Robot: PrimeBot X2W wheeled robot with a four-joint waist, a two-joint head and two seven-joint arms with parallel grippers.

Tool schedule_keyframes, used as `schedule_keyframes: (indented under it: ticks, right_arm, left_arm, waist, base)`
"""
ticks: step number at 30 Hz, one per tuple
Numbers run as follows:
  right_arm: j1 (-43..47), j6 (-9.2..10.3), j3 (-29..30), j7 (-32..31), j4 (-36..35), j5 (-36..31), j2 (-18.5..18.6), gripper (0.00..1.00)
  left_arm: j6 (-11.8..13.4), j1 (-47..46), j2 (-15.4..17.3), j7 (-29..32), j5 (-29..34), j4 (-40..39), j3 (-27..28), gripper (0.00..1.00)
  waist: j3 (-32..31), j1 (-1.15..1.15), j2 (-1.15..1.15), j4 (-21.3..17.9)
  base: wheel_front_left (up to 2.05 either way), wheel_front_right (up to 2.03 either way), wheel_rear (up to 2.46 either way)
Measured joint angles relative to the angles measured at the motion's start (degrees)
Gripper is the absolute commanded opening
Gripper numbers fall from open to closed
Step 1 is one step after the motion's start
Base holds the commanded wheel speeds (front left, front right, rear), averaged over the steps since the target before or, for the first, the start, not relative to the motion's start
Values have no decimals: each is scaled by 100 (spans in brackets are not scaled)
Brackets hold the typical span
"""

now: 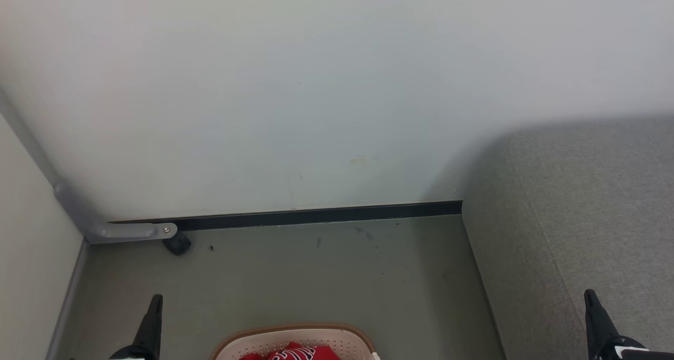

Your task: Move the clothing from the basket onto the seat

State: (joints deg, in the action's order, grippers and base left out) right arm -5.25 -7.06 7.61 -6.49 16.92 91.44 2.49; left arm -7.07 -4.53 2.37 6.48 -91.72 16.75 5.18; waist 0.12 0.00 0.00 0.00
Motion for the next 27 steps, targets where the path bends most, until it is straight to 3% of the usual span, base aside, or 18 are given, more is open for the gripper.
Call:
schedule_keyframes:
  ticks: [27]
  right_arm:
    - [0,0,0,0,0,0,0,0]
  left_arm:
    - [0,0,0,0,0,0,0,0]
  waist:
    - [0,0,0,0]
  base:
    - [0,0,0]
